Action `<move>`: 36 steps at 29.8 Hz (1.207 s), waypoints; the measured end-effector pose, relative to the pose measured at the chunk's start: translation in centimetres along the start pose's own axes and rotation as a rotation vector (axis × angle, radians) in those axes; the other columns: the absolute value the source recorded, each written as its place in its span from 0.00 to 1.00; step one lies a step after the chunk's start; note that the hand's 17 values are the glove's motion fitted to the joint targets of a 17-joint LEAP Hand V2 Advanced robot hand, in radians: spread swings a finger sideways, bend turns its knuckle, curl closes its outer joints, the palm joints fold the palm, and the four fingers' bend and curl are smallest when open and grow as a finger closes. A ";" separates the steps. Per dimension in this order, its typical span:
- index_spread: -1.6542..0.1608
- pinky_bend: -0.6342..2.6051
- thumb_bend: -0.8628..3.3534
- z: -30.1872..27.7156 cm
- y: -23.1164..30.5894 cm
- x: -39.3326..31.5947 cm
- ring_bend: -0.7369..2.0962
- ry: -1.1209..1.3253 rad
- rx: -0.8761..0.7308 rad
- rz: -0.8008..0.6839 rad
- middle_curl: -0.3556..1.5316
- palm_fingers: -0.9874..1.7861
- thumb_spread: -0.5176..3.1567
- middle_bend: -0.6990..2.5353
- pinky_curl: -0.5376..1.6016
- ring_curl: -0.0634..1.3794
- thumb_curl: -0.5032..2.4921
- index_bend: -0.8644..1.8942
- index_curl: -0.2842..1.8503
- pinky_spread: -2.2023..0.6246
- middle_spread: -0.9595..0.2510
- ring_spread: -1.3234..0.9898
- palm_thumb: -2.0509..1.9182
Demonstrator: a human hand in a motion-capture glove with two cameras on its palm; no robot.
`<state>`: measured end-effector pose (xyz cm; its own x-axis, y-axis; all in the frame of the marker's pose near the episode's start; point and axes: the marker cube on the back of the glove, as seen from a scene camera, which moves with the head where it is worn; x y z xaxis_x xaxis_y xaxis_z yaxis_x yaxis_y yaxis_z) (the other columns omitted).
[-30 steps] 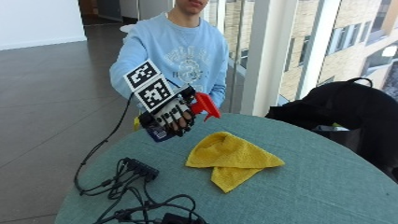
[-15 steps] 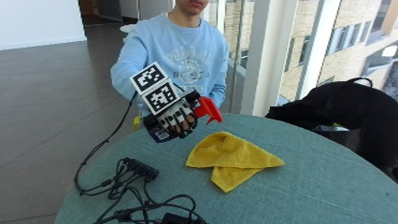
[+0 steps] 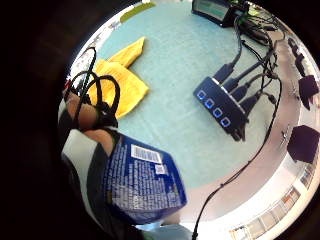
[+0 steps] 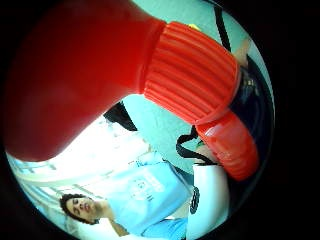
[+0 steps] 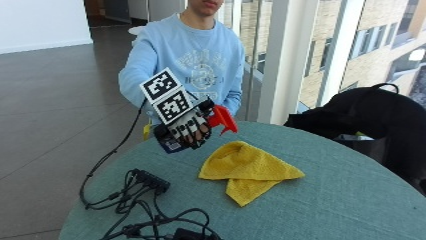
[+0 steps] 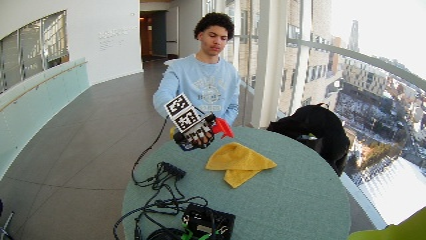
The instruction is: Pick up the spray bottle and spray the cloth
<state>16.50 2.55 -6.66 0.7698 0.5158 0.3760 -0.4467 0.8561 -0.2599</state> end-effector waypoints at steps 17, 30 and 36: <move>0.77 0.31 0.20 0.4 -0.1 -1.0 0.45 -0.028 0.017 -0.020 0.44 0.78 0.29 0.32 0.43 0.32 0.39 0.36 0.31 0.76 0.69 0.53 0.76; 0.77 0.32 0.20 1.5 0.4 -6.0 0.46 -0.271 0.195 -0.222 0.44 0.78 0.29 0.32 0.43 0.32 0.39 0.36 0.31 0.76 0.70 0.53 0.76; 0.77 0.32 0.20 2.9 0.4 -10.3 0.46 -0.444 0.289 -0.351 0.44 0.78 0.29 0.32 0.43 0.32 0.39 0.36 0.31 0.76 0.70 0.53 0.76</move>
<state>7.08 -2.31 -8.01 0.6577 0.1142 0.7446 -0.3551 0.9187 0.1727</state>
